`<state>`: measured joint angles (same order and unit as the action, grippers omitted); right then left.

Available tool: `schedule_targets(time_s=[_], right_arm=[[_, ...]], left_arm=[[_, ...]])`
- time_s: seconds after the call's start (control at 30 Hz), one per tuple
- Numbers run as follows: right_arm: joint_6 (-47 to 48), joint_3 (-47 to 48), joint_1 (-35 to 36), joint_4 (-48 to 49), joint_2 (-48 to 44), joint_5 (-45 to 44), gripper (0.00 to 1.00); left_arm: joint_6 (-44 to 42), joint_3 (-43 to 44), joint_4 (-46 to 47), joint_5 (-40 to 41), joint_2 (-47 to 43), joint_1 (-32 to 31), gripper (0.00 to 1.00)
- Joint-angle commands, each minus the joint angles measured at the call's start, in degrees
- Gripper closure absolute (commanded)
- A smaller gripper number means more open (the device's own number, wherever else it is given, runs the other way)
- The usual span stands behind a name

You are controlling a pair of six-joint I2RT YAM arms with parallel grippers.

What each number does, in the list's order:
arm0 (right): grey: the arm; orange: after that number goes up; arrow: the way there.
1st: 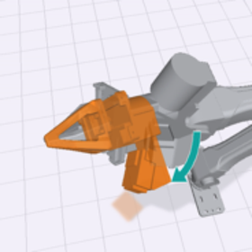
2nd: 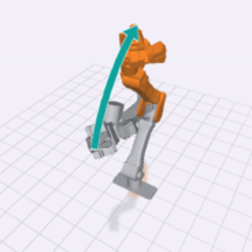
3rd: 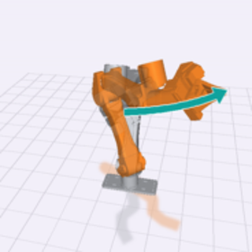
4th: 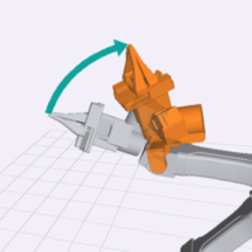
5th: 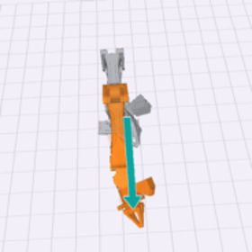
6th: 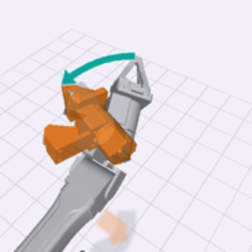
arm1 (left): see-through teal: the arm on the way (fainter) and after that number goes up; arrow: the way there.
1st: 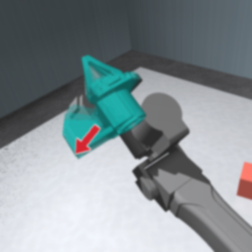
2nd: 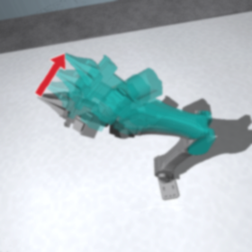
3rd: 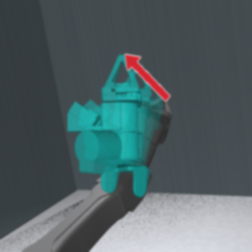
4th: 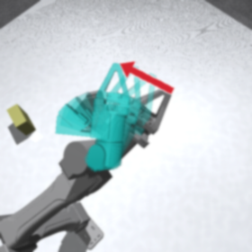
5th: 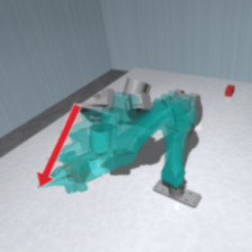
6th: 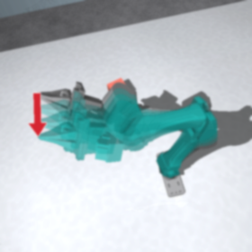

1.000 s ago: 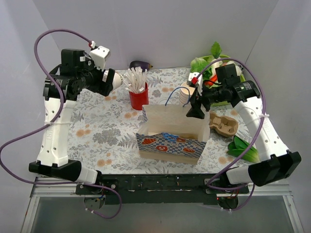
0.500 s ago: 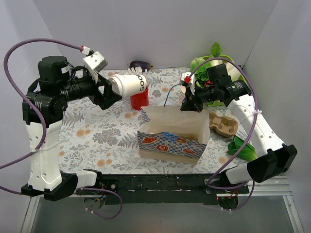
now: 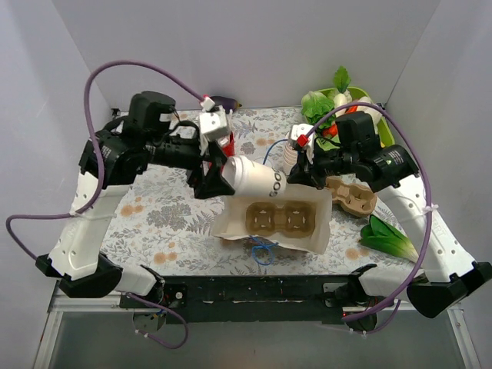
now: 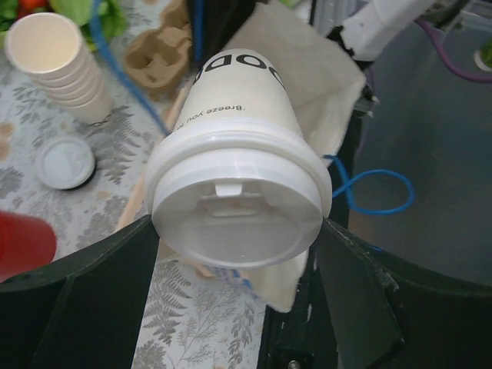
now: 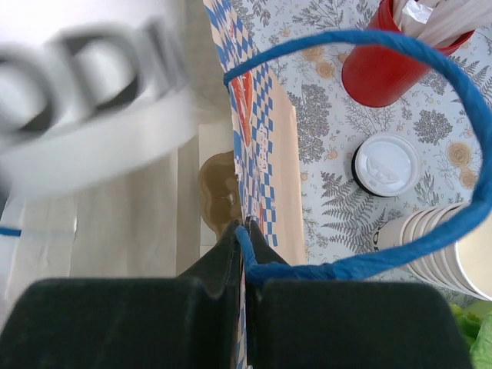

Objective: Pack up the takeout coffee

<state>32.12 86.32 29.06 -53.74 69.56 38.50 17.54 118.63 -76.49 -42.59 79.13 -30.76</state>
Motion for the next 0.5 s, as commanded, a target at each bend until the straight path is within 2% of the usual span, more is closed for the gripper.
schedule_targets(time_s=[0.0, 0.2, 0.4, 0.47], right_arm=[[-2.58, -1.24, 0.82, 3.19, 0.05, -2.37, 0.99], [-2.76, -0.46, 0.91, 3.2, 0.31, -2.64, 0.99], [-2.59, -1.6, 1.53, 2.5, -1.09, -3.52, 0.99], [-2.85, -1.77, 1.7, 2.41, -1.62, -2.91, 0.99]], left_arm=[[0.39, -2.34, -2.53, 5.38, -1.44, -11.74, 1.0], [-5.13, -8.58, -2.18, 14.36, -1.18, -17.57, 1.0], [-8.74, -8.24, 1.25, 24.21, 1.29, -18.28, 1.0], [-12.52, -7.89, 1.25, 26.84, 2.6, -18.37, 1.0]])
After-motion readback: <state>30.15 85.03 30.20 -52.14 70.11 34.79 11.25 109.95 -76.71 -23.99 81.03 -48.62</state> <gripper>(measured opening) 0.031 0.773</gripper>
